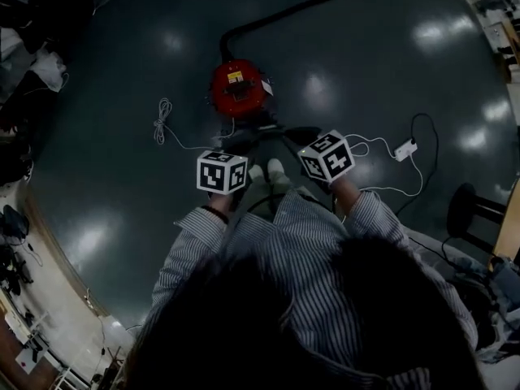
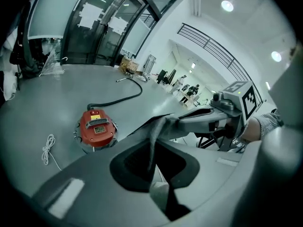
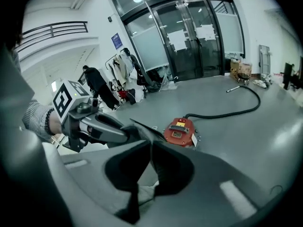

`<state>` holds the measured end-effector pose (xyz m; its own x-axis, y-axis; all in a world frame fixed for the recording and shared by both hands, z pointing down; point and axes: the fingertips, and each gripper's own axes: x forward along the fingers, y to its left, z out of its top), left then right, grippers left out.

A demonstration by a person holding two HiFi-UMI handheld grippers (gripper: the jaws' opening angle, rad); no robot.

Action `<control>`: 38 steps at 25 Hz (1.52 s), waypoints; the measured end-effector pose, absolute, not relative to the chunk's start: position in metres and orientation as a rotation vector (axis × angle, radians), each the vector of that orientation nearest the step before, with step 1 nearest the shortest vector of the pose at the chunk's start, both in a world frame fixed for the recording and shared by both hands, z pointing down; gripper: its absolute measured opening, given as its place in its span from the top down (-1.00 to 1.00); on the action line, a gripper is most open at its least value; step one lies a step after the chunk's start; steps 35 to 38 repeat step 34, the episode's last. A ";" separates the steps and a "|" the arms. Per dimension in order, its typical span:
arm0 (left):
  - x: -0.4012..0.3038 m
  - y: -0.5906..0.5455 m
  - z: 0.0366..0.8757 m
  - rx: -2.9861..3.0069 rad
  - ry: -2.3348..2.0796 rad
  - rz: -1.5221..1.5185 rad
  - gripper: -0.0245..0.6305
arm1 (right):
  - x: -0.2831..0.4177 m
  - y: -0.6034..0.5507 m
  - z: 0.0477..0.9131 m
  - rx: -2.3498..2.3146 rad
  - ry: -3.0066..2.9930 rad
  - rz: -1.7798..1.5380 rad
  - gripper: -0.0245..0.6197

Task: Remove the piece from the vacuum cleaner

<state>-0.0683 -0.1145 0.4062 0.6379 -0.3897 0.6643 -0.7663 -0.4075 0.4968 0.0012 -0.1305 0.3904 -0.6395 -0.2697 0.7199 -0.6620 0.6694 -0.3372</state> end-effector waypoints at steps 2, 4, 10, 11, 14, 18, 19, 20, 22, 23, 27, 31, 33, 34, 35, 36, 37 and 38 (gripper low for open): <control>-0.069 -0.119 0.397 2.042 -0.917 0.557 0.84 | 0.001 -0.135 0.381 0.740 -2.256 0.802 0.86; -0.068 -0.122 0.394 2.050 -0.930 0.551 0.84 | 0.001 -0.136 0.378 0.757 -2.264 0.808 0.86; -0.067 -0.115 0.380 2.069 -0.949 0.526 0.84 | 0.003 -0.127 0.365 0.805 -2.288 0.803 0.86; -0.067 -0.114 0.377 2.072 -0.955 0.519 0.84 | 0.003 -0.126 0.363 0.809 -2.292 0.801 0.86; -0.067 -0.107 0.370 2.076 -0.963 0.506 0.84 | 0.003 -0.122 0.356 0.813 -2.304 0.802 0.86; -0.065 -0.101 0.368 2.067 -0.970 0.477 0.84 | 0.004 -0.116 0.351 0.818 -2.313 0.786 0.86; -0.065 -0.100 0.368 2.066 -0.973 0.475 0.84 | 0.005 -0.115 0.351 0.819 -2.316 0.783 0.86; -0.065 -0.099 0.369 2.066 -0.974 0.473 0.84 | 0.005 -0.114 0.351 0.820 -2.318 0.784 0.86; -0.063 -0.101 0.370 2.065 -0.976 0.472 0.84 | 0.007 -0.115 0.353 0.821 -2.319 0.790 0.86; -0.062 -0.104 0.371 2.064 -0.977 0.473 0.84 | 0.008 -0.117 0.354 0.820 -2.318 0.793 0.86; -0.061 -0.112 0.376 2.063 -0.982 0.481 0.84 | 0.010 -0.124 0.361 0.815 -2.311 0.804 0.86; -0.063 -0.117 0.377 2.059 -0.987 0.478 0.84 | 0.008 -0.127 0.361 0.811 -2.310 0.804 0.86; -0.063 -0.119 0.377 2.054 -0.986 0.474 0.84 | 0.008 -0.128 0.361 0.812 -2.309 0.800 0.86; -0.063 -0.120 0.378 2.051 -0.986 0.472 0.84 | 0.008 -0.129 0.361 0.813 -2.308 0.799 0.86; -0.063 -0.120 0.378 2.051 -0.986 0.472 0.84 | 0.008 -0.129 0.361 0.813 -2.308 0.799 0.86; -0.063 -0.120 0.378 2.051 -0.986 0.472 0.84 | 0.008 -0.129 0.361 0.813 -2.308 0.799 0.86; -0.063 -0.120 0.378 2.051 -0.986 0.472 0.84 | 0.008 -0.129 0.361 0.813 -2.308 0.799 0.86; -0.063 -0.120 0.378 2.051 -0.986 0.472 0.84 | 0.008 -0.129 0.361 0.813 -2.308 0.799 0.86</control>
